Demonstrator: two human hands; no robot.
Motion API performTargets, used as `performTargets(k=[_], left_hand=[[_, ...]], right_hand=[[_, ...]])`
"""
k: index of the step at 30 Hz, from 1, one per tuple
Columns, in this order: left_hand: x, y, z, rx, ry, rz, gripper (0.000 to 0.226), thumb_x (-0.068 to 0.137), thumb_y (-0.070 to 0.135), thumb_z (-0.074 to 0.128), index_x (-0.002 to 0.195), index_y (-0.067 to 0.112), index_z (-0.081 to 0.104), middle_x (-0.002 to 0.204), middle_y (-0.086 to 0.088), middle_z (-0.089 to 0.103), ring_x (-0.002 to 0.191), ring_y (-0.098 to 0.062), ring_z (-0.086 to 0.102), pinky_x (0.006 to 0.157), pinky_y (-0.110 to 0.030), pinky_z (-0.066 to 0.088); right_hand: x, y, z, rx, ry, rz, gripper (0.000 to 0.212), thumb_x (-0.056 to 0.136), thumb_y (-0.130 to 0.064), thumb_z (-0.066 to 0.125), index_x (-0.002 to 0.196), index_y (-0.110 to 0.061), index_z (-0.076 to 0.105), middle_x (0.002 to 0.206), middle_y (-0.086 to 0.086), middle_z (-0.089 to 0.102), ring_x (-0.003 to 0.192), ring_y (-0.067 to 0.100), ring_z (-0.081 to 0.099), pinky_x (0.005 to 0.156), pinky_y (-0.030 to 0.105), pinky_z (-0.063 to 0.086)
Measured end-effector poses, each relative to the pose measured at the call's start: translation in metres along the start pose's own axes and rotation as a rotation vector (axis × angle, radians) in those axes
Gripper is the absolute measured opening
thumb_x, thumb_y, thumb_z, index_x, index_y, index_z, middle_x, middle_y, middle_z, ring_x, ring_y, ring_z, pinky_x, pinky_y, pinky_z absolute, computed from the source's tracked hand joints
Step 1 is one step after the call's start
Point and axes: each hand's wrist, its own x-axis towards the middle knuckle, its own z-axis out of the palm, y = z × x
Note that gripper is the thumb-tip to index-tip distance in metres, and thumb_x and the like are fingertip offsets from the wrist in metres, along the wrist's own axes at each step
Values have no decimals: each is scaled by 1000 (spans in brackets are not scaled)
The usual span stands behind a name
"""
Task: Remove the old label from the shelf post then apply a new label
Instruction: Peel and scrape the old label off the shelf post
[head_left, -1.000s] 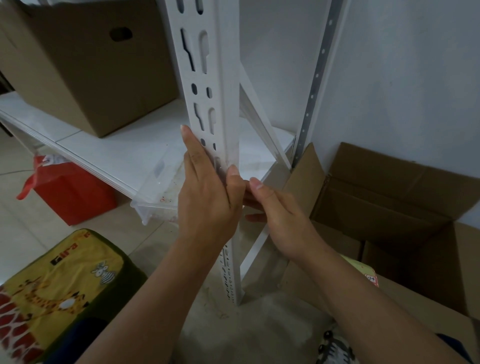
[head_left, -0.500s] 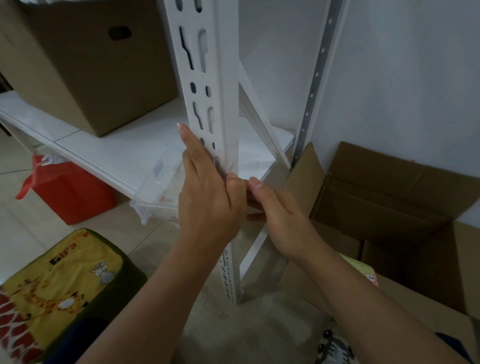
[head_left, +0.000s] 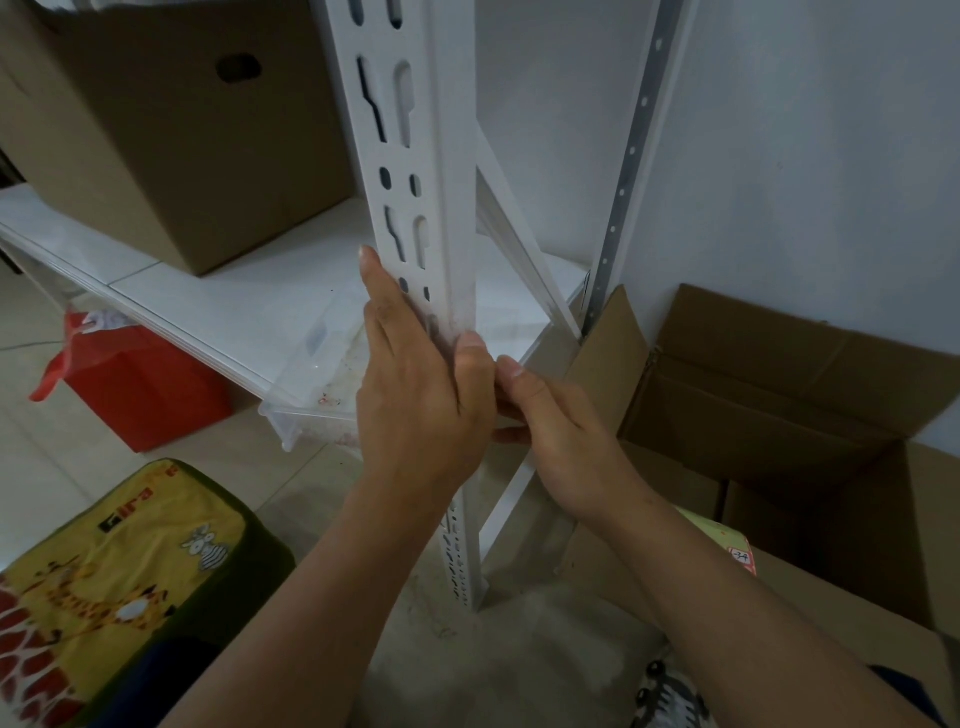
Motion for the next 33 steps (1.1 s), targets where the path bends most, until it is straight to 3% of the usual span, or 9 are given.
performTargets(k=[2,7,13,16,28,33], left_hand=[[1,2,0,-33,22,-8,71,94,29,36,154,10,1,153,-9,27,102,10,33,71,-1,35],[4,4,1,-75,42,0,70,90,23,38,151,9,9,146,-5,34,90,2,44,68,-13,45],[4,3,0,-90,52,12,66,92,28,35,151,12,12,135,7,37,93,6,47,65,-6,43],[4,1,1,-93,35,6,67,88,30,33,149,11,14,135,-2,41,90,-2,50,62,-12,42],[4,-4,-2,-111,19,28,67,89,18,33,151,5,13,147,-9,37,91,21,42,64,-6,41],[5,-2,-1,-75,12,19,68,91,24,37,151,5,11,137,-1,38,94,19,43,62,-5,40]], right_hand=[[1,1,0,-14,2,2,51,92,-52,28,113,-26,68,113,-11,69,109,1,61,94,29,51],[2,4,-1,-26,8,1,53,92,-53,28,115,-25,68,112,-11,69,108,2,61,93,27,51],[3,5,-1,-35,13,11,56,89,-55,28,124,-27,63,121,-13,65,112,0,58,89,21,51],[3,5,-1,-24,17,2,55,91,-54,29,124,-25,63,121,-10,66,112,2,59,92,28,51],[2,5,-1,-24,24,-7,54,91,-53,30,128,-26,60,126,-11,63,115,0,56,94,26,51],[1,3,0,-22,7,-25,47,92,-51,29,115,-32,65,115,-16,67,108,-3,60,89,21,52]])
